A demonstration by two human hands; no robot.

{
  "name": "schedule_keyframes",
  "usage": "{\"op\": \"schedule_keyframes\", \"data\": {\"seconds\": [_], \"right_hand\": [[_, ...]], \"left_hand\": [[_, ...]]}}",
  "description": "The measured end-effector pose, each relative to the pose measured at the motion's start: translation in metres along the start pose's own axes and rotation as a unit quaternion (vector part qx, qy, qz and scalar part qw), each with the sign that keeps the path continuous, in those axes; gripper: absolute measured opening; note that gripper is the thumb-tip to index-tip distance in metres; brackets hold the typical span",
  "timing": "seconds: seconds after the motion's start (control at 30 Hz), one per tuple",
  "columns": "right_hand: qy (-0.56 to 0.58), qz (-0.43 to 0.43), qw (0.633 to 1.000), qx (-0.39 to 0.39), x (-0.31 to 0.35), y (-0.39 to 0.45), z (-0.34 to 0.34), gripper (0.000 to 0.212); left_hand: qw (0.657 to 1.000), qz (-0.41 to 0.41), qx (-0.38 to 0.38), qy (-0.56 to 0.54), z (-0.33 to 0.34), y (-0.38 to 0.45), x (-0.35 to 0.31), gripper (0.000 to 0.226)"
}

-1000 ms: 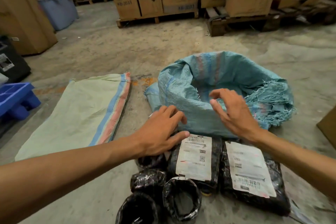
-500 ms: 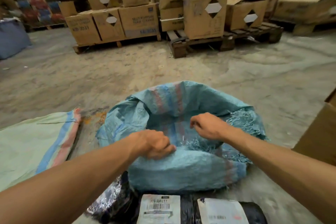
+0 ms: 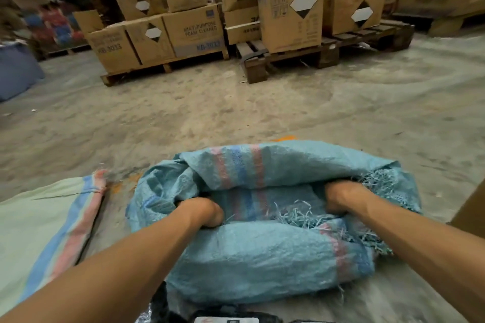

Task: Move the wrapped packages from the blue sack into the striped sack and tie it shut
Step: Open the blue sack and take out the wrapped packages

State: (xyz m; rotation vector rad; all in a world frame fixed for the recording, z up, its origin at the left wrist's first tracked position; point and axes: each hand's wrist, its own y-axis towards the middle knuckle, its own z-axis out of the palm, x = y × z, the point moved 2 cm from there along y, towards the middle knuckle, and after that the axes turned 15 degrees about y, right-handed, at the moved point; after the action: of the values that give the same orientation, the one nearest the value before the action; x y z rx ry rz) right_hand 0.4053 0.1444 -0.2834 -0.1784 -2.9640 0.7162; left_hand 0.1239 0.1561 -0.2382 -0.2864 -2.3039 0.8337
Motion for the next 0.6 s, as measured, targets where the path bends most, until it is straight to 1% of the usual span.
{"op": "schedule_keyframes", "data": {"seconds": [0.03,0.07,0.1,0.13,0.17,0.2,0.23,0.27,0.3,0.37,0.43,0.5,0.57,0.6], "right_hand": [[0.011,-0.008,1.000,-0.021,0.004,-0.003,-0.005,0.061],[0.019,-0.025,0.998,-0.060,0.009,-0.004,-0.009,0.050],[0.026,-0.055,0.993,-0.103,0.019,-0.010,-0.014,0.038],[0.043,-0.098,0.987,-0.124,0.029,-0.010,-0.016,0.031],[0.065,-0.129,0.985,-0.098,0.038,-0.013,-0.016,0.029],[0.086,-0.155,0.983,-0.044,0.047,-0.015,-0.014,0.031],[0.089,-0.165,0.982,0.026,0.054,-0.018,-0.011,0.034],[0.081,-0.165,0.980,0.079,0.060,-0.019,-0.008,0.037],[0.070,-0.161,0.979,0.103,0.064,-0.018,-0.006,0.039],[0.069,-0.175,0.978,0.093,0.073,-0.019,-0.010,0.045],[0.096,-0.207,0.972,0.056,0.087,-0.016,-0.014,0.041],[0.172,-0.238,0.956,0.026,0.102,-0.012,-0.017,0.038],[0.261,-0.271,0.926,0.000,0.116,-0.007,-0.020,0.049],[0.295,-0.289,0.911,-0.006,0.125,-0.004,-0.020,0.054]], "left_hand": [[1.000,-0.020,-0.005,-0.015,0.001,0.001,0.001,0.052],[0.999,-0.041,-0.009,-0.027,0.003,0.003,0.002,0.058],[0.997,-0.057,-0.017,-0.040,0.004,0.003,0.002,0.064],[0.996,-0.069,-0.029,-0.052,0.006,0.004,0.002,0.069],[0.994,-0.074,-0.047,-0.064,0.007,0.003,0.000,0.073],[0.992,-0.078,-0.065,-0.076,0.007,0.001,-0.001,0.076],[0.990,-0.082,-0.081,-0.083,0.006,-0.002,-0.001,0.076],[0.987,-0.091,-0.093,-0.090,0.007,-0.003,-0.001,0.075],[0.985,-0.099,-0.107,-0.092,0.007,-0.004,-0.001,0.070],[0.980,-0.114,-0.140,-0.088,0.007,-0.006,0.000,0.054],[0.977,-0.110,-0.153,-0.100,0.008,-0.005,0.003,0.044],[0.980,-0.082,-0.139,-0.116,0.006,-0.006,0.003,0.044],[0.989,-0.039,-0.104,-0.100,0.004,-0.007,0.001,0.047],[0.994,-0.014,-0.075,-0.082,0.005,-0.007,-0.001,0.048]]}}
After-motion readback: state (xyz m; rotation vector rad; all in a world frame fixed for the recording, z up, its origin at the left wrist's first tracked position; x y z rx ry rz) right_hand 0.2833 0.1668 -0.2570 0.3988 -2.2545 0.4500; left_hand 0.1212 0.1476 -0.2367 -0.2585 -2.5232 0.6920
